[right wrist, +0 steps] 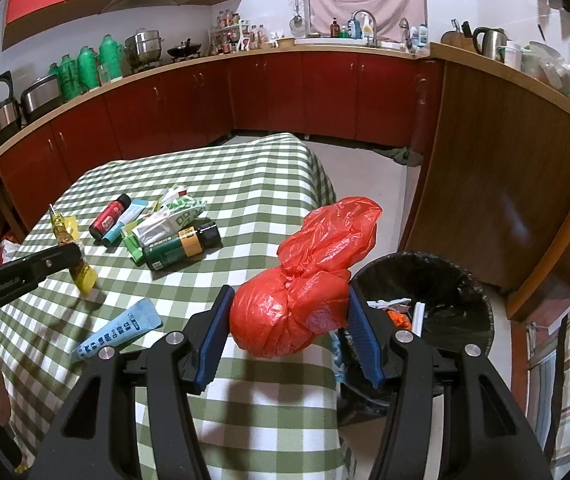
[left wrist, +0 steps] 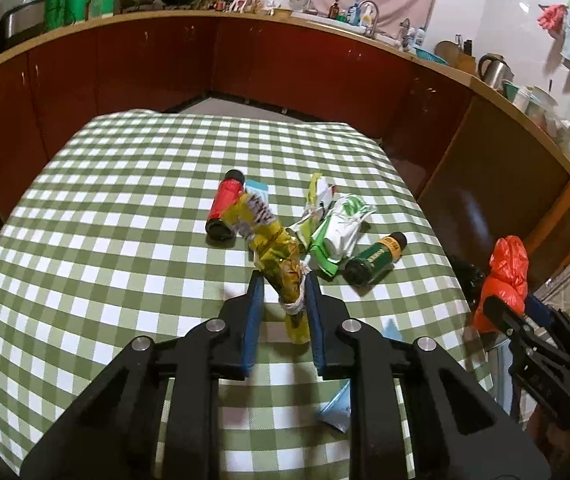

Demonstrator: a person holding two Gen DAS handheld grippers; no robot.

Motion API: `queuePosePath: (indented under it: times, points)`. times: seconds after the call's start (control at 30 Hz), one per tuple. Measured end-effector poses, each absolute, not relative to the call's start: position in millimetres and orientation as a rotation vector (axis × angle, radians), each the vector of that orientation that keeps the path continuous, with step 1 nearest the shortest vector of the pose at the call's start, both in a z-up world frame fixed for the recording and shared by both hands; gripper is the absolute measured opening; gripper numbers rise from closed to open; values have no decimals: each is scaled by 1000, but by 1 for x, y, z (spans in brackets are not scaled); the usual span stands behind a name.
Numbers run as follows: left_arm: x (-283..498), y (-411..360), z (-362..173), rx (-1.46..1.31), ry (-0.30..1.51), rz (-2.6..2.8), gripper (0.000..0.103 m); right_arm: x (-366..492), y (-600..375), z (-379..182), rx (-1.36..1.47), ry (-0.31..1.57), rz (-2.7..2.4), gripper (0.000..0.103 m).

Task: Collect trash
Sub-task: 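Grasp the yellow snack wrapper with the left gripper while the right gripper holds the bag, then carry wrapper and orange bag over the bin and release both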

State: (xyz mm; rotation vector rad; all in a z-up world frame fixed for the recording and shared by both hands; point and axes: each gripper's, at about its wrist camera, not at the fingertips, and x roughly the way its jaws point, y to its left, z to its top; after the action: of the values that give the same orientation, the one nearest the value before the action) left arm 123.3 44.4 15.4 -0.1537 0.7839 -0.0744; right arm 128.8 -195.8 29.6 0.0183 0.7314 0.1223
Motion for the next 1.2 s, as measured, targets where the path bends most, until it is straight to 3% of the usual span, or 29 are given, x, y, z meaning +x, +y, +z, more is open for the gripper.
queuePosePath:
  times: [0.17, 1.2]
  points:
    - [117, 36, 21, -129, 775, -86, 14, 123, -203, 35, 21, 720, 107, 55]
    - [139, -118, 26, -9, 747, -383, 14, 124, -293, 41, -12, 637, -87, 55]
